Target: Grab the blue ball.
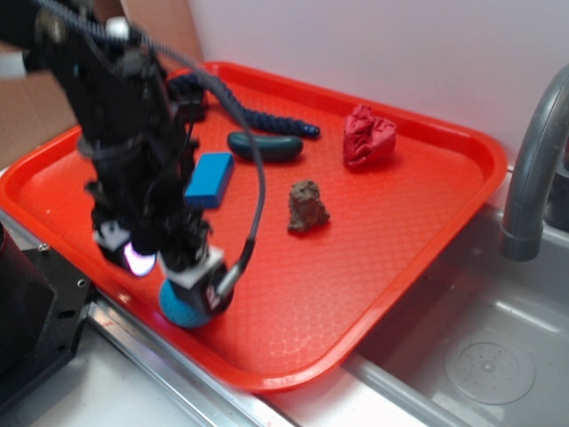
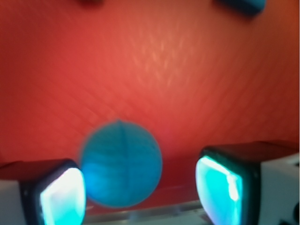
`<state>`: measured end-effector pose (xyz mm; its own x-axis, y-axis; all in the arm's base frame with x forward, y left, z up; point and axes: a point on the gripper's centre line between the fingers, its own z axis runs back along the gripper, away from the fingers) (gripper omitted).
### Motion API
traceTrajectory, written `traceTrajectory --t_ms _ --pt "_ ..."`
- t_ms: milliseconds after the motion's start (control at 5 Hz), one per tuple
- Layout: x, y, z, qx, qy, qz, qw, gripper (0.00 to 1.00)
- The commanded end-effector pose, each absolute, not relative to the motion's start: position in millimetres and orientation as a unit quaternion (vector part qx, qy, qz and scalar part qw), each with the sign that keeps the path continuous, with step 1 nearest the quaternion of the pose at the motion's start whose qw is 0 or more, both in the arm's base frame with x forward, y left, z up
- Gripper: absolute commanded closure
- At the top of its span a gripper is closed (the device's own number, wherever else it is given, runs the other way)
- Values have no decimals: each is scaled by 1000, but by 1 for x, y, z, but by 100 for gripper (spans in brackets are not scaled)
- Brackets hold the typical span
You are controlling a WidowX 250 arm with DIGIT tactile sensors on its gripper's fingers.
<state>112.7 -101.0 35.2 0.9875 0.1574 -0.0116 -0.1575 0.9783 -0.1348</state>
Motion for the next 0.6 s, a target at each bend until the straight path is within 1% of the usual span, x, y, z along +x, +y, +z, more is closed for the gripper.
traceTrajectory --t_ms 0,200,400 --pt "136 -127 3 -104 -23 6 994 0" --pt "146 -143 11 -89 -20 -8 996 100" --pt "155 -146 35 -85 -22 0 996 100"
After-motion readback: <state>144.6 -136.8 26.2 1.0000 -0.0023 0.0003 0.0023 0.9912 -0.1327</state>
